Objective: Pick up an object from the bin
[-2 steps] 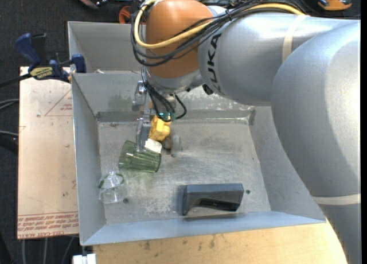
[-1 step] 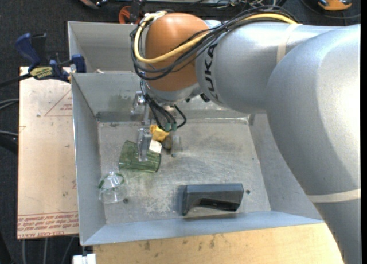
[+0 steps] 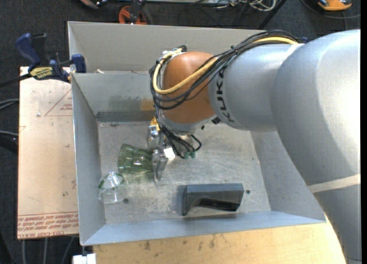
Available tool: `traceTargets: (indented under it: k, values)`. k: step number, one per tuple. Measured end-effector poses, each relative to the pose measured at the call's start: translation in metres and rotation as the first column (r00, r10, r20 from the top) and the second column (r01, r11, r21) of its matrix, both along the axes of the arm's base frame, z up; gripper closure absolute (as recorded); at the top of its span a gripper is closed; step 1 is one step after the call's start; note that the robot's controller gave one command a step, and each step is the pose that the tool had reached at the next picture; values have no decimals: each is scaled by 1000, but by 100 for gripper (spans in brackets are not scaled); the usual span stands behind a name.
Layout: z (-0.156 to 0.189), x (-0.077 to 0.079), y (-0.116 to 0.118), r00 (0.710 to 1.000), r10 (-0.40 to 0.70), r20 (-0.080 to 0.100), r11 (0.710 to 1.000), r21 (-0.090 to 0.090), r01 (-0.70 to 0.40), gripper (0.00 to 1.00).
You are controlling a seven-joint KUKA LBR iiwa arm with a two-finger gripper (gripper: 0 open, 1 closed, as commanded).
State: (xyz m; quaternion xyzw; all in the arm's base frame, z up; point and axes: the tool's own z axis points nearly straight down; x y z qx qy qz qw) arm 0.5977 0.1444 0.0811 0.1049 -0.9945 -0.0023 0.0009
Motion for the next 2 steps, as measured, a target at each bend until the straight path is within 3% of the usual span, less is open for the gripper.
traceTargets:
  k: [1,2]
  values:
    - [0,0,0,1000,0,0,1000,0,0,100]
    - [125,15,-2,998,-57,5,998,-2,57,100]
